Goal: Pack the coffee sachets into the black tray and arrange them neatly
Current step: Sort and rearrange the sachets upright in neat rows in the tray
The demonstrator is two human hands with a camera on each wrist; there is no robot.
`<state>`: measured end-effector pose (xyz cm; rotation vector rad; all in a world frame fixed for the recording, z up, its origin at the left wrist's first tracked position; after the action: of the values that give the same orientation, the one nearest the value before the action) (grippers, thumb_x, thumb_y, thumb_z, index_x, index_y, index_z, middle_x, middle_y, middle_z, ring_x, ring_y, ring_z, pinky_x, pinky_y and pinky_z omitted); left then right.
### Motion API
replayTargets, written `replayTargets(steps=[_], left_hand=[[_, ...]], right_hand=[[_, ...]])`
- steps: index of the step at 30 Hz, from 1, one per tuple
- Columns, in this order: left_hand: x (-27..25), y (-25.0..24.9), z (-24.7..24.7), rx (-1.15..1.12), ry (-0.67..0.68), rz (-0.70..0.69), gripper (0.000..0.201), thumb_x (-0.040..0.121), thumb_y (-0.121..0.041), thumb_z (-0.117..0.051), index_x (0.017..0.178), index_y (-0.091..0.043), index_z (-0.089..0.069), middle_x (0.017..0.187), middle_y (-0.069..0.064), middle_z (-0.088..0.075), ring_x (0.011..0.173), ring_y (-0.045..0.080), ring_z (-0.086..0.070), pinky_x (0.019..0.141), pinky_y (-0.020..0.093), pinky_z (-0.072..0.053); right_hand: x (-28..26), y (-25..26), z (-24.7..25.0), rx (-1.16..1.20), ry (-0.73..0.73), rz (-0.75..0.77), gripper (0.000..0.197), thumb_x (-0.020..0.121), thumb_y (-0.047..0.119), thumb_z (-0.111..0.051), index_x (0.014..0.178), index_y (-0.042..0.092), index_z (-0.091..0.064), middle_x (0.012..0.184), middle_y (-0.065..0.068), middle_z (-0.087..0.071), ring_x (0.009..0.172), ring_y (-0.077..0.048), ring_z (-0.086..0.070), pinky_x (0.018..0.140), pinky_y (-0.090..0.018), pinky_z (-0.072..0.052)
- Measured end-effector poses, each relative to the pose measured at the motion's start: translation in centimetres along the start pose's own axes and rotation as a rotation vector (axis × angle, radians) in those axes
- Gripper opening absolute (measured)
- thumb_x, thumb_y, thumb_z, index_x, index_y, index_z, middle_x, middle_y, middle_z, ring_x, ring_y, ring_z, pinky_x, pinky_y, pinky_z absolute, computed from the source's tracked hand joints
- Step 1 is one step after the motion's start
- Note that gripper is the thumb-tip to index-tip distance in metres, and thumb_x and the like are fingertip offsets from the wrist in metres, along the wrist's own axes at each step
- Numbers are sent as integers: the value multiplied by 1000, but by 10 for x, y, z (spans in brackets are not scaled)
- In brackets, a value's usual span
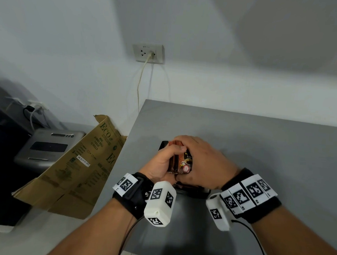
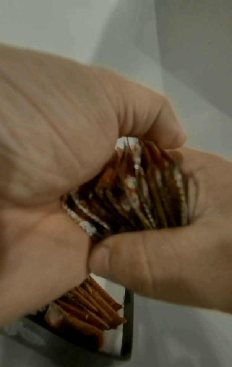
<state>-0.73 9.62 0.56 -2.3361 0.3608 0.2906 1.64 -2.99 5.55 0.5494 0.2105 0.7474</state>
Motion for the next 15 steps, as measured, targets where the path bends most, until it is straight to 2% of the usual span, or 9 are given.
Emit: replayTargets(steps=[4,6,8,9,11,13,15], left_hand=[[-2,-3,-4,20,12,-16,25,60,-3,-63,85,-4,-67,79,16,-66,71,25,-68,64,32,-57],[-3,-5,-3,45,-6,-9,30,63,1,-54,90,-3,-66,78,16,-66,70,26,-67,64,32,-55],[-2,-9,-1,53,-37,-6,49,65,3,-51,112,-1,-63,85,19,-67,77,28,-68,67,34,-57],[-1,-10,1,58,-55,-10,59,66,3,-51,125,-3,-59,90,20,-68,82,30,-68,70,36,-57],[0,-12,4,47,-69,-31,71,68,6,-53,138,-9,-53,105,25,-67,91,35,-67,75,41,-58],[0,-14,5,54,-70,-49,76,66,10,-54,139,-9,-52,111,28,-63,92,38,-67,77,43,-57],[1,-15,7,70,-74,-64,75,64,12,-56,137,-7,-53,107,26,-63,89,37,-67,76,45,-57]], right_hand=[[6,-4,-7,-49,-10,29,86,63,44,-79,138,30,-40,130,12,-49,117,-15,-46,100,-37,-44],[6,-6,-7,-23,8,26,100,58,52,-83,143,30,-34,136,12,-41,123,-13,-41,105,-32,-41],[6,-7,-2,127,11,-21,108,60,58,-85,149,30,-30,140,15,-34,127,-6,-36,108,-24,-34],[6,-8,1,219,-22,-50,101,66,55,-83,149,30,-32,137,17,-35,123,0,-39,105,-19,-35],[6,-11,9,343,-142,-101,67,82,39,-76,141,32,-46,125,18,-44,103,4,-50,89,-11,-42],[7,-15,14,440,-235,-140,38,87,21,-72,120,37,-62,110,13,-57,89,0,-60,75,-14,-50],[8,-19,12,530,-253,-154,31,87,8,-72,105,33,-68,93,7,-66,76,-5,-64,72,-20,-54]])
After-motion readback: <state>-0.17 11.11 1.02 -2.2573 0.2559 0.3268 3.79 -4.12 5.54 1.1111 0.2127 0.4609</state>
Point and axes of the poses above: each hand's wrist, its own x-axis towards the middle knuckle, its own z-axis out of the back of the hand, y = z × x, the point moved 2 cm from there along x, towards the middle knuckle
